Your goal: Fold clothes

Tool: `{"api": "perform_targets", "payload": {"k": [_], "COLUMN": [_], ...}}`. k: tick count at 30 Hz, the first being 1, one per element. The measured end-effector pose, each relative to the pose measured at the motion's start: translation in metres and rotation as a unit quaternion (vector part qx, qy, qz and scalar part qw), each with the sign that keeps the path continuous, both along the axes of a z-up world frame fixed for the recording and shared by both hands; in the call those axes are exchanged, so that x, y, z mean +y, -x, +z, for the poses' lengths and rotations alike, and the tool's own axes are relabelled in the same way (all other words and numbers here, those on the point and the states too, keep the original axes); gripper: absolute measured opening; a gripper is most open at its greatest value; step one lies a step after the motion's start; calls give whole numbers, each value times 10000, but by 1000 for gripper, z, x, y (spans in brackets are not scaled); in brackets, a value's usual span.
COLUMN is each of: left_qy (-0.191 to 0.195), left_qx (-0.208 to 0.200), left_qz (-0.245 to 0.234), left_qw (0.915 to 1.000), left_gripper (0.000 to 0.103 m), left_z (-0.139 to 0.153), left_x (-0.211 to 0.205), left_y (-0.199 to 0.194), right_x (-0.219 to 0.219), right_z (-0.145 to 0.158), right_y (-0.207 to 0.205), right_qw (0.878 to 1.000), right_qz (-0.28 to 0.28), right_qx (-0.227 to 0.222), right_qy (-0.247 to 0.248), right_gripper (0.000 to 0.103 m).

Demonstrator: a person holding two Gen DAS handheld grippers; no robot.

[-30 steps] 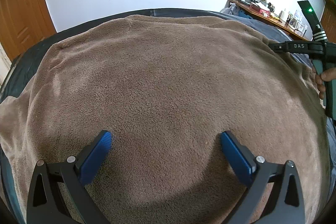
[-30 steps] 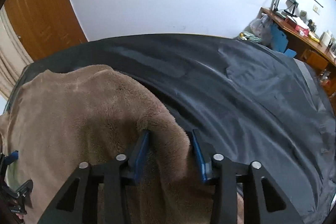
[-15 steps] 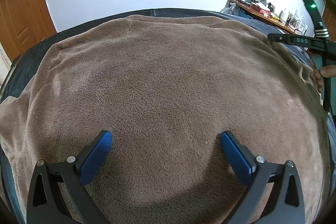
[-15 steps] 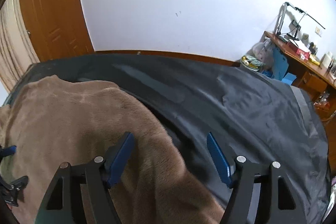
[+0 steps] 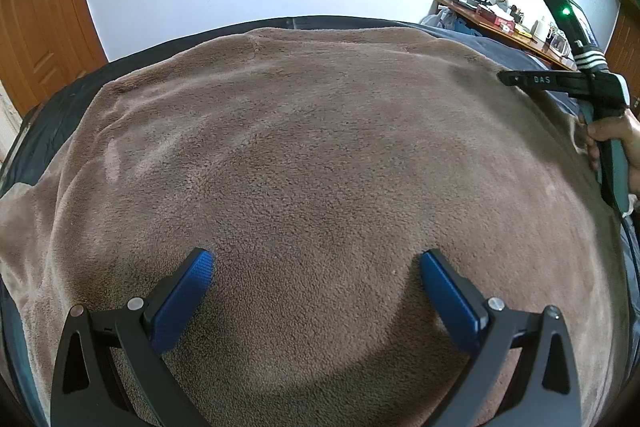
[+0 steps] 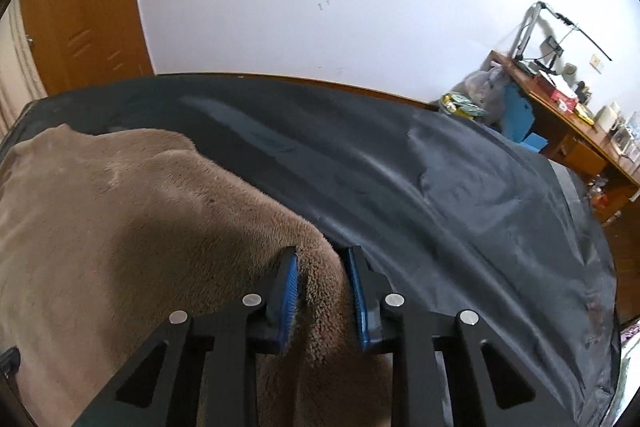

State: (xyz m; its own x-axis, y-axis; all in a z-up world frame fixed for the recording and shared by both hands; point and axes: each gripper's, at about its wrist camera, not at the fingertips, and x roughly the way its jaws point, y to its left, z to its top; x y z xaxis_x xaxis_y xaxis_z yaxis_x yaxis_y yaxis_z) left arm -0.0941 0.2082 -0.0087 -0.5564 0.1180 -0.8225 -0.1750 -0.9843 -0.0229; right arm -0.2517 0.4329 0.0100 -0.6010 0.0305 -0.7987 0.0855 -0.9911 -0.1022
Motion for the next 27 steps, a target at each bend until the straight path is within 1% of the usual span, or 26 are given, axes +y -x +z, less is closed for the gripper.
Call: {"api": "perform_targets", "payload": {"k": [3,4,5,7,9,10,15,20,24,27], "left_qy": [1,1,2,1,3,4,9,7,6,6], "left_qx": [2,2,3,5,6,7,10,11,12,11], "left_qz": [3,3,4,2,3,3,4,3,3,3], "left_qw": [10000,10000,10000,10000,10000,10000,10000,10000,10000,10000], "left_gripper": [103,103,103,103,103,103,103,103,103,103], "left_z": [-1,-1,-1,-1,-1,-2,-2,-2,-2,-2], "left_x": [1,1,1,-1,-1,-1,0,0,0,0], "left_y": [-1,-1,-2,-3,-3,-3,-3,-3,-3,-3], "right_x": [1,1,3,9,18,15,-16,-47,-58,-57], "right_z": [1,2,3,8,19,20,20,20,7,1], "right_y": [1,0,-1,-2,-6,-12,-44,-77,-103,-121], "right_qw": [10000,10000,9999,9994,9988,9990,9999,9978,9950,9951], "right_qz": [-19,0,-44,-255,-415,-360,130,619,829,840], "right_qx": [26,31,35,140,256,235,0,-235,-552,-524], "right_qy": [-26,-57,-106,-187,62,96,80,64,64,21], "right_gripper": [27,35,52,66,67,67,67,67,67,68]}}
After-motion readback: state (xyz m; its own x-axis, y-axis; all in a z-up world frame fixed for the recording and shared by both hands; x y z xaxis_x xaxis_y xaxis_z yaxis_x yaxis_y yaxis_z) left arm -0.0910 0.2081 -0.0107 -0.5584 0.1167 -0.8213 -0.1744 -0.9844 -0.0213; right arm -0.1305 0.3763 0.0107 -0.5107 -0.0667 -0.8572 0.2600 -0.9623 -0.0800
